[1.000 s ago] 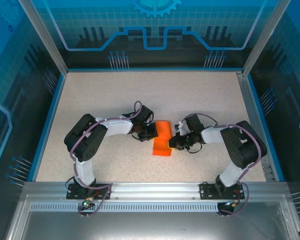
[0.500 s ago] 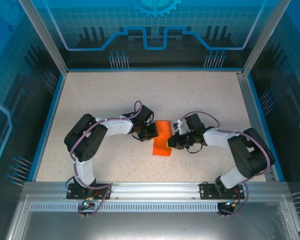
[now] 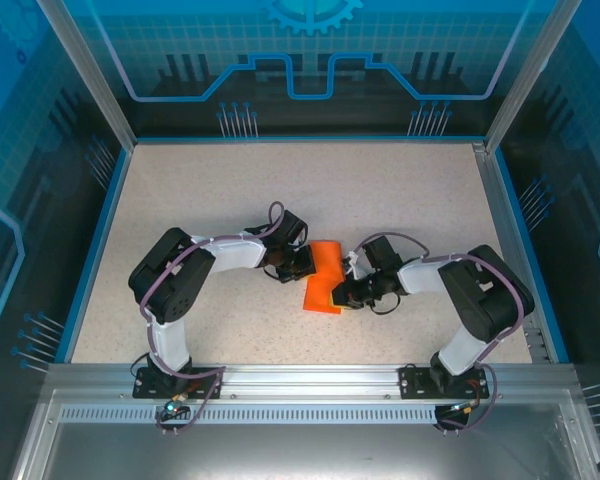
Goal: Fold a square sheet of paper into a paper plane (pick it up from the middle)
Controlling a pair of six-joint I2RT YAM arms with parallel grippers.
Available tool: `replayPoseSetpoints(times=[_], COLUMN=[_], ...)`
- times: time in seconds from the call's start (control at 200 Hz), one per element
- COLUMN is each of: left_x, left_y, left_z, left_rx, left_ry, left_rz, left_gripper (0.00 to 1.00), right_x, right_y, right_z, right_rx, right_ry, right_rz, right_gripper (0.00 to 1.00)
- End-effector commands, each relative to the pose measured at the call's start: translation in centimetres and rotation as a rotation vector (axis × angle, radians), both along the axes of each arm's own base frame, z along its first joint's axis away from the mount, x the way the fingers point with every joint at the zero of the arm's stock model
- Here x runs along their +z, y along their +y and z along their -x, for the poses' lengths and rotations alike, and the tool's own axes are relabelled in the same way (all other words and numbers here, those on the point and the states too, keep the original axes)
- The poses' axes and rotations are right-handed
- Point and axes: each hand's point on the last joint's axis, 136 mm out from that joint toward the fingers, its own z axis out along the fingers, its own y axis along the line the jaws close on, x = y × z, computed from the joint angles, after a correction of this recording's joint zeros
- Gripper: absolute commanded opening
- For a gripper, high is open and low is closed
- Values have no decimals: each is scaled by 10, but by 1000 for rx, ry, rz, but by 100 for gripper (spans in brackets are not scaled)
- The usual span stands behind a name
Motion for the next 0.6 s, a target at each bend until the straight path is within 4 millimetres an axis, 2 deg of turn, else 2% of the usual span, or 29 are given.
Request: replayPoseSetpoints(times=[0.0,0.17,0.32,0.5,0.595], left_x=[-26,-25,-25,-25,-25], left_y=[15,15,14,14,15], left_z=[20,20,19,19,20], left_rx=[-16,-16,-18,-17,-18], left_ry=[79,77,77,76,78], left_rz=[-104,-103,-101,-102,-106], left_gripper=[0,0,0,0,0], right_x=[5,20,7,-24,-27], right_y=[-4,1,1,-13,-14], right_z=[11,12,22,39,41], right_rx=[1,19,29,24,26], right_ry=[11,-19,12,67,80], right_rz=[27,-1,16,98,105], right_gripper=[9,11,12,11,10])
